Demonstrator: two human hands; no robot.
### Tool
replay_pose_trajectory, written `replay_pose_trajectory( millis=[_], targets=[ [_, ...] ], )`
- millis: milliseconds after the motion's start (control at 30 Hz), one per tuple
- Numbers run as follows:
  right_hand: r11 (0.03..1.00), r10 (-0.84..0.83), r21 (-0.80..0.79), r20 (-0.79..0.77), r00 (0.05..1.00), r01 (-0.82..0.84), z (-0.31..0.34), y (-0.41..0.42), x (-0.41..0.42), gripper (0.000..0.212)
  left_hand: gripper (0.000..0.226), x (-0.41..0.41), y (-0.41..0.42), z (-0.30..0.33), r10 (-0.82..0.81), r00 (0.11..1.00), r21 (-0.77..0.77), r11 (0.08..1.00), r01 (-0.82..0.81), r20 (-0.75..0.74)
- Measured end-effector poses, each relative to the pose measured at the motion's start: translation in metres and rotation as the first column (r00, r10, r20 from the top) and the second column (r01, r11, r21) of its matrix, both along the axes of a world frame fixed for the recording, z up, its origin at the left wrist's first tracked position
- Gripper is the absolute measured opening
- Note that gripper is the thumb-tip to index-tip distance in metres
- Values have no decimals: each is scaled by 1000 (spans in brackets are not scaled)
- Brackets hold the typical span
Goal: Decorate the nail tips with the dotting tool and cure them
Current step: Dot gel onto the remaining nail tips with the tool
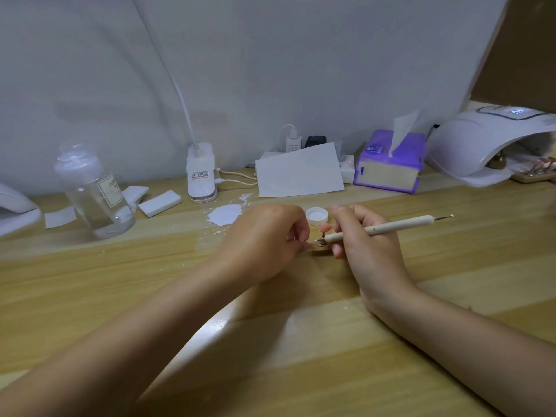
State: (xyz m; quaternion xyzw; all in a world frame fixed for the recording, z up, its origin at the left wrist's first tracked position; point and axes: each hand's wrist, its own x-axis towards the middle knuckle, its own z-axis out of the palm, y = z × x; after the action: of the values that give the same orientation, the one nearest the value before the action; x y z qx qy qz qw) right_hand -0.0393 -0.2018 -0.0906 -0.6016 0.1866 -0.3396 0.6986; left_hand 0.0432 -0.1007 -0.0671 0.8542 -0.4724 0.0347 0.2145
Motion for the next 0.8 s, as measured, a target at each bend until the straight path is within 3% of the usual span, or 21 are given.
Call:
replay_pose_trajectory(
  millis=[333,533,667,800],
  targets=[
    [1000,4,-6,-5,1000,-4,0,-1,0,35,17,-4,3,-4,-69,979,-1,998,70,192],
    [1000,-14,-9,3,1000,14,-1,-2,-1,47,6,-7,8,-4,-128,946,-191,963,190,297],
    [998,-9,56,54,998,6,1,-2,-2,50,7,-16,17,-9,-172,979,-450,869,204,110],
    [997,-14,79,122,992,4,0,-2,-2,52,22,-26,26,-24,-301,916,-569,816,105,-264]
  ],
)
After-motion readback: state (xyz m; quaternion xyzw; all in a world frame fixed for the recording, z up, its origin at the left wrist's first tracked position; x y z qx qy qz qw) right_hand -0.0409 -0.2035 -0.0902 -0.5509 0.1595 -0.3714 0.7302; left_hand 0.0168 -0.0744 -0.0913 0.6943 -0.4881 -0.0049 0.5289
